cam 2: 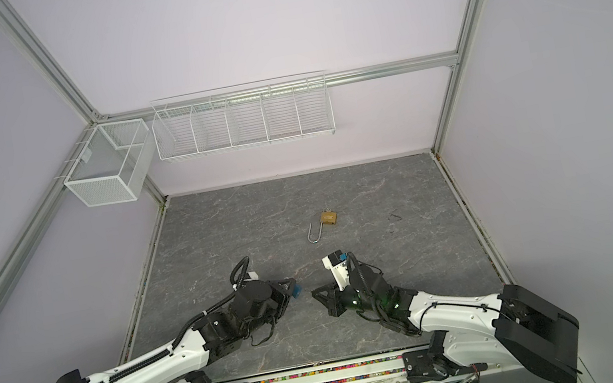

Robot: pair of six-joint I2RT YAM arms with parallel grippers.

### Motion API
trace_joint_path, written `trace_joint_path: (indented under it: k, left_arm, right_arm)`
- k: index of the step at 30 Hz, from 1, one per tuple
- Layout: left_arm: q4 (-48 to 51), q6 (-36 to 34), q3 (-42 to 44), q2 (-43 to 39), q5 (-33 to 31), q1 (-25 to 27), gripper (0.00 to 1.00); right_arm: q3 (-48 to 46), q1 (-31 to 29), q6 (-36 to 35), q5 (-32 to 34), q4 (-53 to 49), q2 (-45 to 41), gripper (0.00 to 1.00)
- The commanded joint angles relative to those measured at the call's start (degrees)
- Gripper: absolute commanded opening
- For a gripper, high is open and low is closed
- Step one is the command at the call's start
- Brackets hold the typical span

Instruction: Unlock with the key

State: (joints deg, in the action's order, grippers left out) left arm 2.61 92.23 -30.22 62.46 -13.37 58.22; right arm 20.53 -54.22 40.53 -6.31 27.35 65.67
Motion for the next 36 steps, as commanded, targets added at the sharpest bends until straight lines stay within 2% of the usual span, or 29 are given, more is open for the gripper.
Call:
trace_joint_path:
  k: [1, 27, 36]
  left_arm:
    - [-4.63, 2.72, -0.92, 0.58, -3.77, 0.34, 0.00]
    - [-9.58, 3.07, -2.48, 3.81, -5.35, 1.79, 0.00]
    - [-10.73, 3.26, -2.10, 3.63, -6.86, 2.76, 0.00]
  right_arm:
    - [1.65, -0.50, -1.16, 2.08, -2.91, -0.98, 0.06]
    - [5.29, -1.25, -1.41, 3.24, -3.70, 2.09, 0.06]
    - [6.18, -1.24, 0.54, 6.97, -6.51, 2.18, 0.06]
